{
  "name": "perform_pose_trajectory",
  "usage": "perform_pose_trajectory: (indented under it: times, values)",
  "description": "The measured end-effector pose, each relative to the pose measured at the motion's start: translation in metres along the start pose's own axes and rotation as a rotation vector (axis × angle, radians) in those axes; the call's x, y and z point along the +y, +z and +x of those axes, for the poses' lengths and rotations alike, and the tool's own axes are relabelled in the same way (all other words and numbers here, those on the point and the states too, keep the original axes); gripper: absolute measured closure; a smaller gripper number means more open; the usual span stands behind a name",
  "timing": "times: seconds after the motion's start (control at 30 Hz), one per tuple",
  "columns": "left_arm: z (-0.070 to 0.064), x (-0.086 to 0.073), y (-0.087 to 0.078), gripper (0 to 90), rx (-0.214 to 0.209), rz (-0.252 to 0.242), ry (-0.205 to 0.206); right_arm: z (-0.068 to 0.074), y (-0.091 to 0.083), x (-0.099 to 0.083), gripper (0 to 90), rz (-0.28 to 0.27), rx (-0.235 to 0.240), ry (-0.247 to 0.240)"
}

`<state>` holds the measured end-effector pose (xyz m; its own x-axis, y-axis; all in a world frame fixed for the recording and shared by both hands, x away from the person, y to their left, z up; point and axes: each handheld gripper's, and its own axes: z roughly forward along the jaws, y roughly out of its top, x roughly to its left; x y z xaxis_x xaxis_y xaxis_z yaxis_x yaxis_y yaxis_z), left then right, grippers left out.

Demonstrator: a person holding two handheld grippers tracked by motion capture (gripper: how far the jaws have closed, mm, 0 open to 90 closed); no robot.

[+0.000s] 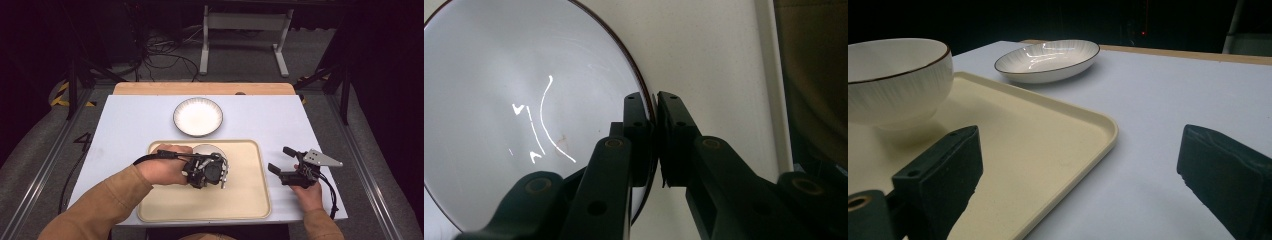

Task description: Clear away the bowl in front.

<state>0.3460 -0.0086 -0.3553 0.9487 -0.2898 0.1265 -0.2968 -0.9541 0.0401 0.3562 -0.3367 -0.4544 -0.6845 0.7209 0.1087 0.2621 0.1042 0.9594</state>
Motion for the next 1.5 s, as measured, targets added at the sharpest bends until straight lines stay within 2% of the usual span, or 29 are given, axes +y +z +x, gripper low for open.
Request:
perform_pose_trajectory:
  times: [0.17, 0.4, 0.83, 1.07, 1.5]
  values:
    - [0.000, 0.001, 0.004, 83.8, 0.000, -0.005, 0.000, 0.000, 0.000, 0.000, 5.0, -0.001, -0.001, 0.000]
    - [0.001, 0.002, 0.012, 83.7, -0.023, 0.007, 0.001, 0.000, 0.000, 0.000, 5.0, 0.001, 0.002, 0.000]
    - [0.003, 0.003, 0.024, 83.8, -0.027, 0.010, -0.004, 0.000, 0.000, 0.000, 5.0, -0.003, 0.001, -0.002]
    - [0.003, 0.003, 0.026, 84.1, -0.022, -0.003, 0.001, 0.000, 0.000, 0.000, 5.0, -0.002, 0.001, 0.001]
    - [0.002, 0.001, 0.027, 83.9, -0.031, -0.002, -0.024, 0.000, 0.000, 0.000, 5.0, -0.002, 0.001, -0.002]
